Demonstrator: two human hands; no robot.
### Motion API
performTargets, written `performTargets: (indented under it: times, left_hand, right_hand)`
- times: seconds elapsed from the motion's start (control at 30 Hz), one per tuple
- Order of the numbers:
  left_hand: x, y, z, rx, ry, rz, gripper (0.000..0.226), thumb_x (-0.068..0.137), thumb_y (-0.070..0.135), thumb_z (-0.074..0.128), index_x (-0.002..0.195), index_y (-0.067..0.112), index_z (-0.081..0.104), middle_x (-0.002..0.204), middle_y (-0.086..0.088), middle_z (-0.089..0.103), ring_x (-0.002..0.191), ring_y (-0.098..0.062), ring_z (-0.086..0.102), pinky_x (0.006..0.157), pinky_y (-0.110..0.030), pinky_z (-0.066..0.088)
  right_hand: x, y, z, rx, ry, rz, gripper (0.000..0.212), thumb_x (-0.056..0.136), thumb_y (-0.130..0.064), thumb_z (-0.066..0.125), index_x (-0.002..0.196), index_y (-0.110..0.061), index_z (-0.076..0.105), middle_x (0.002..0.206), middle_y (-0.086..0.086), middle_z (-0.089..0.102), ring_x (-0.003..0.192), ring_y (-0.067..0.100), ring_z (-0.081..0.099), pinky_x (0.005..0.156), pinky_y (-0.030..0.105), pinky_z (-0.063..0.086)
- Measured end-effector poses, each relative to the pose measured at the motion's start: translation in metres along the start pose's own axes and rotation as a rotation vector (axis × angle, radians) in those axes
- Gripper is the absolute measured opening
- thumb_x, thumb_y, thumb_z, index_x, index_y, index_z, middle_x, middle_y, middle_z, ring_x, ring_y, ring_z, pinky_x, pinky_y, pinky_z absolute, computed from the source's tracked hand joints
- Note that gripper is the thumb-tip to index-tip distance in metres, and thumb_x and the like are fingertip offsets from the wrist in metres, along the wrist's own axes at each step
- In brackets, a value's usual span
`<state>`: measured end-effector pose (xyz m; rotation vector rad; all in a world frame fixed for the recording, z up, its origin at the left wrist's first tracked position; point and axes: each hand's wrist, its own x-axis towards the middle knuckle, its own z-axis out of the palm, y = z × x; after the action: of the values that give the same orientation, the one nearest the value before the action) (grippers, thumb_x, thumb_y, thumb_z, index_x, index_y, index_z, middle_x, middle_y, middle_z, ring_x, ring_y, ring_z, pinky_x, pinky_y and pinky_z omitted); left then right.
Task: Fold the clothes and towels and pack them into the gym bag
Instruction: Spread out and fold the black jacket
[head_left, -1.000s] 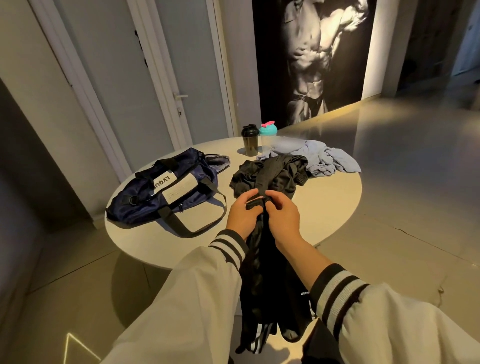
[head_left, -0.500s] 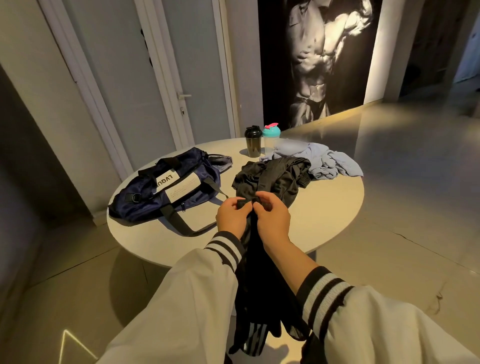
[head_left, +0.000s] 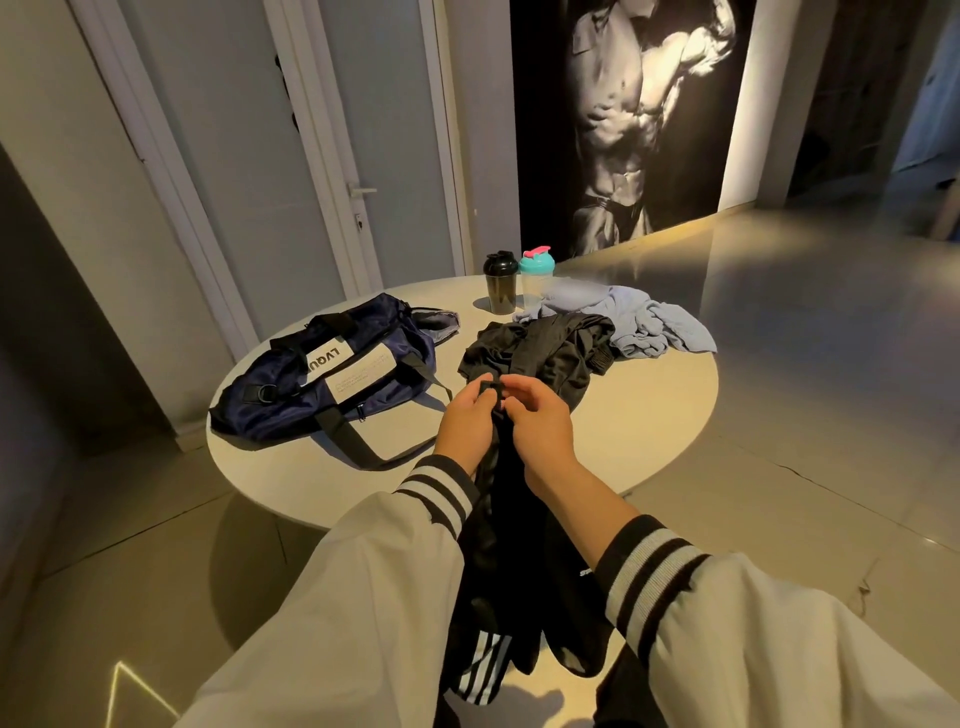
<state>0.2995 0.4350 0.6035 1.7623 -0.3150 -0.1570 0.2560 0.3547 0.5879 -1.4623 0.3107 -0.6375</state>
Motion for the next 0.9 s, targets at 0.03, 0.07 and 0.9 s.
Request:
performTargets:
  times: [0.03,0.07,0.9]
  left_hand:
    - [0.000,0.000,0.000,-0.028,-0.019,-0.017,0.044,0.103,0.029,0.047,0.147,0.026,0.047,0.145,-0.003,0.053,0.132,-0.022,0.050,0.113,-0.044,0.041]
    - [0.000,0.000,0.000,-0.046,-0.028,-0.025,0.047,0.101,0.031,0.051,0.148,0.028,0.044,0.145,-0.002,0.051,0.132,-0.021,0.049,0.112,-0.044,0.041]
    - [-0.017,-0.003,-0.038,0.174,0.049,0.245,0.016,0.102,0.014,0.045,0.105,0.029,0.050,0.077,-0.002,0.051,0.056,-0.012,0.043,0.059,-0.030,0.038]
  right_hand:
    - [0.000,0.000,0.000,0.007,-0.015,0.008,0.031,0.098,-0.004,0.054,0.110,-0.029,0.069,0.108,-0.009,0.072,0.102,0.006,0.066,0.095,0.031,0.054]
    - [0.000,0.000,0.000,0.030,-0.029,0.019,0.029,0.098,-0.005,0.055,0.112,-0.027,0.068,0.107,-0.008,0.072,0.101,0.005,0.067,0.095,0.031,0.054]
    - [-0.007,-0.009,-0.042,-0.391,0.072,-0.329,0.029,0.095,-0.004,0.057,0.115,-0.026,0.058,0.115,0.005,0.051,0.098,-0.019,0.043,0.085,0.001,0.036]
